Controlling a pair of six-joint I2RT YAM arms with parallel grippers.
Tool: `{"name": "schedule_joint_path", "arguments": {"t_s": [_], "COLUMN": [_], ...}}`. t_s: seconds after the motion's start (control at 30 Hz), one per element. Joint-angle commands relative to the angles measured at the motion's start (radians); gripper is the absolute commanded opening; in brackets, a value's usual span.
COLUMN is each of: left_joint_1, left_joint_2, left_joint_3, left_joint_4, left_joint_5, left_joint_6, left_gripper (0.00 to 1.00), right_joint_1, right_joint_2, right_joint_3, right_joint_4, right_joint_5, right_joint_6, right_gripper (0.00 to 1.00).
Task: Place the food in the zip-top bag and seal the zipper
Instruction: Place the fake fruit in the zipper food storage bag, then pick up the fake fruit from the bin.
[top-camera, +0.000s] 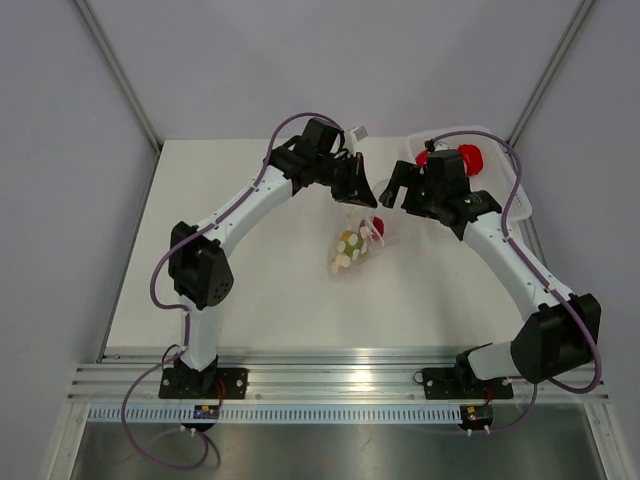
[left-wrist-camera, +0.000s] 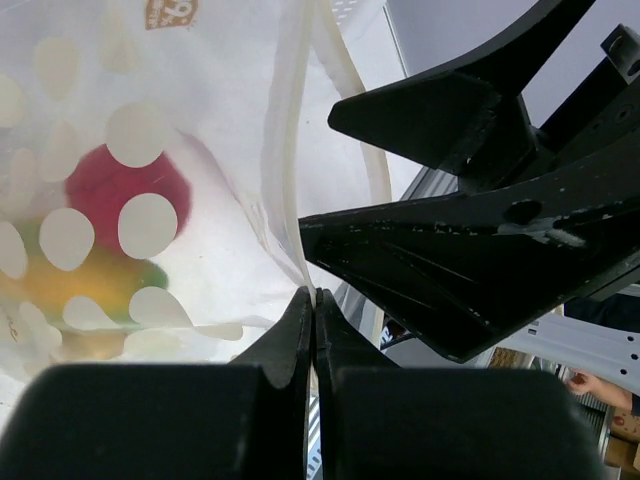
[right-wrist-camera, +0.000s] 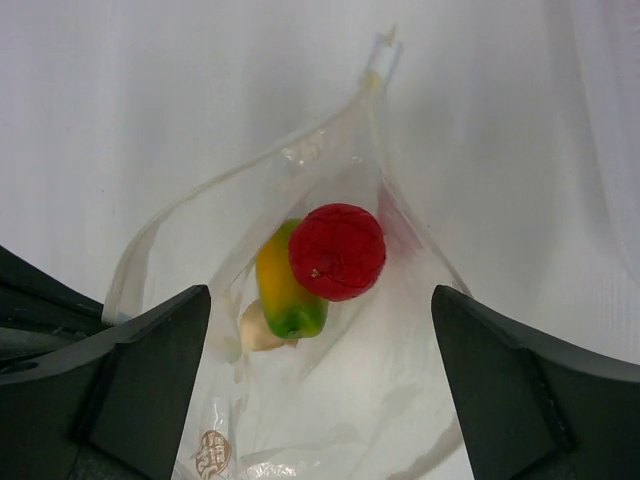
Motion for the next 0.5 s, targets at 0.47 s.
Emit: {"name": "schedule_joint_path", "arguments": {"t_s": [0.47], "left_joint_1": [0.053], "left_joint_2": [-0.034], "left_joint_3": [-0.016], "left_joint_4": [0.019], "left_joint_5": [-0.012], "left_joint_6": [0.031], "left_gripper": [0.0], "right_joint_1": [-0.26], "right_joint_2": [0.149], "right_joint_3": [0.197], "right_joint_4": [0.078], "right_joint_5": [0.14], "right_joint_6": [0.037], "right_gripper": [0.86]}}
